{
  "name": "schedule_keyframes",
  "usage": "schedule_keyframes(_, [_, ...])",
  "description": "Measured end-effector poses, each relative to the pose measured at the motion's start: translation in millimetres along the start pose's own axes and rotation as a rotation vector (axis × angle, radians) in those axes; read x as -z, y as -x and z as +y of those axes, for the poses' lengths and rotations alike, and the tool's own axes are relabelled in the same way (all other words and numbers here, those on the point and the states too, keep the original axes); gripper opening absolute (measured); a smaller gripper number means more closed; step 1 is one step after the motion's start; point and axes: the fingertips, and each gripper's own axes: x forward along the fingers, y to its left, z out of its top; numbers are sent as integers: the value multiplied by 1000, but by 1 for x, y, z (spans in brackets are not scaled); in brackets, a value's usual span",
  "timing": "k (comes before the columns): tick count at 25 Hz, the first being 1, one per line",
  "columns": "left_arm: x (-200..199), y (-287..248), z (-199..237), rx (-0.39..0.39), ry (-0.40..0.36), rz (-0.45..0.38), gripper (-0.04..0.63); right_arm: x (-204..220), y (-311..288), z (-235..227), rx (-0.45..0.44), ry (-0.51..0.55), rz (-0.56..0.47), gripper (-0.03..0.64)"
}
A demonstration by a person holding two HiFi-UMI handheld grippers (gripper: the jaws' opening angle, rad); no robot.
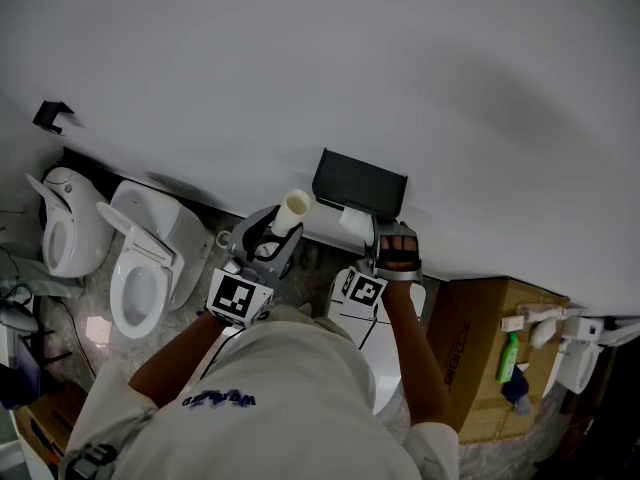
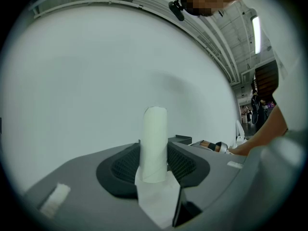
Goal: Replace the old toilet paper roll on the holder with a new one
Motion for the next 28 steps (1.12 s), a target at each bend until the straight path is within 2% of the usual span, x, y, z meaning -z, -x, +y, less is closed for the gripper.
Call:
schedule_keyframes(12, [4,5,5,-16,2,7,179,-23,-5,-7,9,-1,-51,295])
schedule_keyframes(28, [3,5,5,-20,-2,15,179,-42,-8,-5,-5,-10,-65,296])
